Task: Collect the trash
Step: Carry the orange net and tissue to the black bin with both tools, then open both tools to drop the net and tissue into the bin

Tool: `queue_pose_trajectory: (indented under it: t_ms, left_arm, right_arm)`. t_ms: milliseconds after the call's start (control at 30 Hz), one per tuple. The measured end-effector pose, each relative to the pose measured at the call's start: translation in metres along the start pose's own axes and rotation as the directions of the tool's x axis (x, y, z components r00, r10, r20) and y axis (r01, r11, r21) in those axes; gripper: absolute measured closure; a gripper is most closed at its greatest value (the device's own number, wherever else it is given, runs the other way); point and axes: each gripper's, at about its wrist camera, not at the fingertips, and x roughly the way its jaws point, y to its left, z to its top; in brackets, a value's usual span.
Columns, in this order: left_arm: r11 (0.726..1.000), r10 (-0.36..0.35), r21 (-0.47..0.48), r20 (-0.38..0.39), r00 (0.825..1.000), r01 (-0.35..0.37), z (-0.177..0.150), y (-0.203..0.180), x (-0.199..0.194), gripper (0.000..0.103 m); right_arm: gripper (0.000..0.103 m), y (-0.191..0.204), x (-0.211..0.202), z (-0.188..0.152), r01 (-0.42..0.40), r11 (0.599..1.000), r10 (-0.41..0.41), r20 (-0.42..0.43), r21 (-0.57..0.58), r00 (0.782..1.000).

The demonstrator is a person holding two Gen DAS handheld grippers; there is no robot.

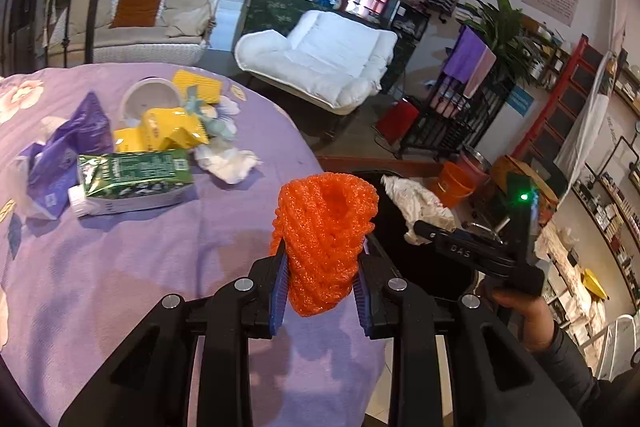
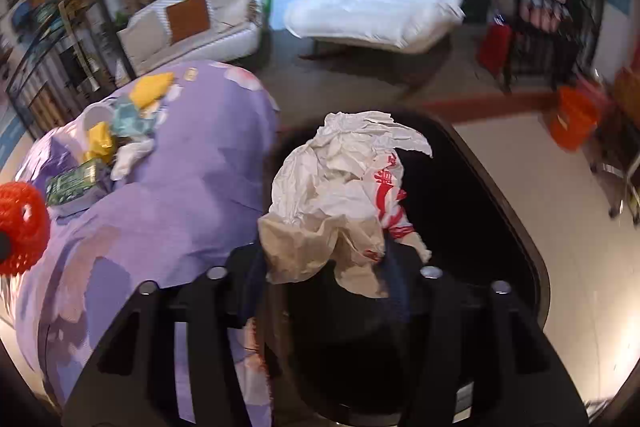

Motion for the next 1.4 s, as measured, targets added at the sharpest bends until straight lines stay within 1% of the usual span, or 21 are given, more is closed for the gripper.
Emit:
queue_pose_trajectory:
  t_ms: [33,67,133,233,433,533,667,867,967,1133,1200,1267,1300,1333,1367,1400]
  left_arm:
    - [1.0,-0.007,0.006,-0.007,1.0,0.007,0.0,-0.002,0.003,0.075]
    - [1.0,-0.018,0.012,-0.017,1.0,0.018,0.001,-0.006,0.006,0.075]
    - [0.999,-0.035,0.024,-0.035,0.999,0.036,0.001,-0.013,0.014,0.075]
    - [0.997,-0.049,0.06,-0.066,0.997,0.053,0.001,-0.028,0.027,0.075]
    - [0.988,-0.093,0.11,-0.128,0.987,0.108,0.004,-0.054,0.056,0.075]
    - [0.982,-0.115,0.127,-0.166,0.98,0.136,0.005,-0.066,0.073,0.075]
    - [0.973,-0.137,0.152,-0.219,0.966,0.172,0.005,-0.085,0.098,0.075]
    - [0.96,-0.128,0.207,-0.273,0.953,0.189,0.001,-0.111,0.125,0.075]
    - [0.956,-0.122,0.222,-0.301,0.946,0.194,-0.002,-0.12,0.138,0.075]
    - [0.94,-0.092,0.28,-0.34,0.936,0.194,-0.011,-0.137,0.157,0.075]
    - [0.937,-0.082,0.291,-0.356,0.931,0.194,-0.014,-0.141,0.163,0.072]
    - [0.93,-0.073,0.309,-0.369,0.926,0.197,-0.016,-0.146,0.167,0.065]
    - [0.928,-0.064,0.321,-0.369,0.927,0.191,-0.017,-0.148,0.169,0.057]
    - [0.926,-0.056,0.329,-0.366,0.929,0.185,-0.017,-0.15,0.171,0.046]
    - [0.924,-0.052,0.335,-0.362,0.931,0.182,-0.018,-0.151,0.172,0.042]
    - [0.923,-0.056,0.337,-0.359,0.932,0.185,-0.019,-0.152,0.172,0.035]
  right_arm:
    - [0.035,-0.009,0.006,-0.001,-0.003,0.999,0.003,-0.018,0.033,1.0]
    - [0.033,-0.014,0.009,-0.003,0.006,0.999,-0.005,-0.029,0.052,1.0]
    - [0.032,-0.022,0.015,-0.006,0.018,0.996,-0.014,-0.046,0.086,0.999]
    - [0.031,-0.025,0.011,-0.006,0.016,0.995,-0.012,-0.037,0.099,0.999]
    - [0.028,-0.034,-0.02,0.0,0.063,0.992,-0.07,0.063,0.111,0.996]
    - [0.024,-0.043,-0.037,0.002,0.1,0.987,-0.116,0.122,0.129,0.986]
    - [0.023,-0.061,-0.059,0.003,0.135,0.977,-0.164,0.175,0.168,0.971]
    - [0.022,-0.086,-0.078,0.002,0.188,0.956,-0.236,0.212,0.223,0.949]
    - [0.021,-0.097,-0.083,0.001,0.197,0.948,-0.253,0.216,0.251,0.943]
    - [0.021,-0.112,-0.089,-0.002,0.216,0.935,-0.281,0.214,0.28,0.936]
    - [0.02,-0.118,-0.09,-0.004,0.219,0.93,-0.287,0.212,0.294,0.934]
    - [0.02,-0.121,-0.09,-0.004,0.223,0.926,-0.293,0.207,0.306,0.933]
    - [0.02,-0.123,-0.09,-0.005,0.224,0.924,-0.295,0.204,0.311,0.933]
    - [0.019,-0.125,-0.09,-0.005,0.224,0.922,-0.296,0.202,0.315,0.934]
    - [0.019,-0.125,-0.089,-0.006,0.226,0.921,-0.298,0.201,0.318,0.933]
    - [0.019,-0.127,-0.09,-0.006,0.227,0.919,-0.301,0.199,0.322,0.933]
